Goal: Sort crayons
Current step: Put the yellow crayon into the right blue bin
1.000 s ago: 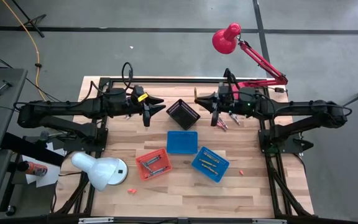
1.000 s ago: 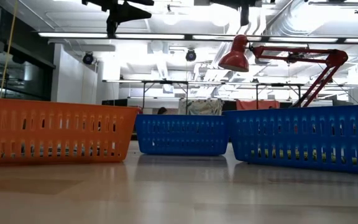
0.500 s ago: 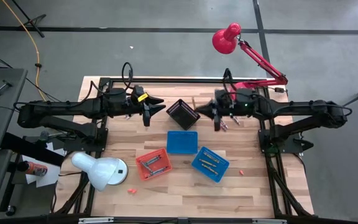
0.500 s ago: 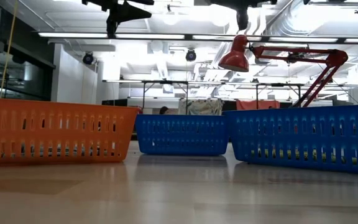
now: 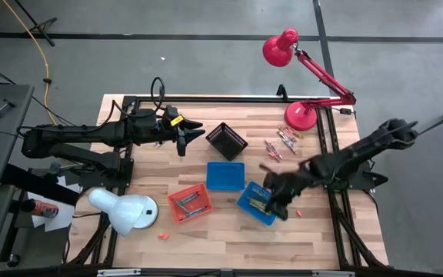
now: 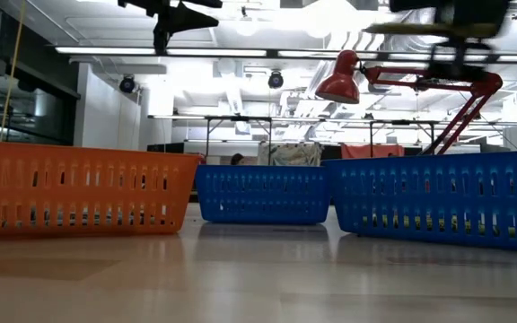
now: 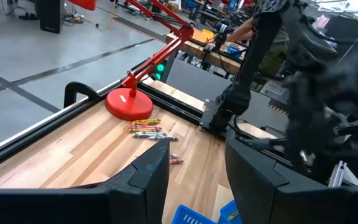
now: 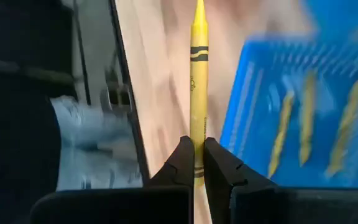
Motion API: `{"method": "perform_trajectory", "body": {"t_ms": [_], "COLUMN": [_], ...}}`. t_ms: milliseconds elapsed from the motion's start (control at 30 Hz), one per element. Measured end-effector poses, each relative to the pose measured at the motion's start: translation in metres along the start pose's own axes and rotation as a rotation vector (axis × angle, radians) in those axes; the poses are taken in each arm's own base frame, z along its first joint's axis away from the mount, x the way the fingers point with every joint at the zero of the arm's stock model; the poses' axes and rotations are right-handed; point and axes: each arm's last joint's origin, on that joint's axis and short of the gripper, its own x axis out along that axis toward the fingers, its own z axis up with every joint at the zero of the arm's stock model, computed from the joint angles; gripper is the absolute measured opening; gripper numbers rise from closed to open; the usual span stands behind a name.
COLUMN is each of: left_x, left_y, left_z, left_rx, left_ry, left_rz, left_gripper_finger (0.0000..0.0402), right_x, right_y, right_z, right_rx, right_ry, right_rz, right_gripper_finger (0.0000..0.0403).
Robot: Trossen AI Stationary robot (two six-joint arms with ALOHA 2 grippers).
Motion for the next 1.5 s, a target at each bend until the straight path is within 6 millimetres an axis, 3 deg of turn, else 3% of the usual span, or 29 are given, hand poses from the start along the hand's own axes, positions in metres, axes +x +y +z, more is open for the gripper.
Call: {"method": "perform_trajectory", "body": {"t_ms": [167, 367, 933, 1300, 1500], "left_x": [0.0, 0.0, 0.0, 0.0, 0.0], "left_y": [0.0, 0.0, 0.0, 0.0, 0.0], "left_z": [0.0, 0.0, 0.0, 0.0, 0.0], "left_rx": [0.0, 0.001, 0.001, 0.001, 0.001], "left_ry": [0.001, 0.002, 0.002, 0.002, 0.002], "left_rz": [0.0, 0.0, 0.0, 0.0, 0.0], "left_gripper_finger": [0.0144, 0.0144, 0.0144, 0.0144, 0.0144], "right_x": [0.036, 0.057, 0.051, 0.048, 0.03], "right_y": [-0.001, -0.018, -0.037, -0.041, -0.029], "right_z": [-0.018, -0.014, 0.001, 0.006, 0.013], "right_rx": [0.112, 0.197, 0.102, 0.048, -0.059], "right_ry": [0.1, 0.094, 0.158, 0.169, 0.099], "right_rz": [-0.111, -0.239, -0.263, -0.272, -0.259], "right_gripper_finger": [0.0005, 0.0005, 0.0011, 0.0141, 0.0172]}}
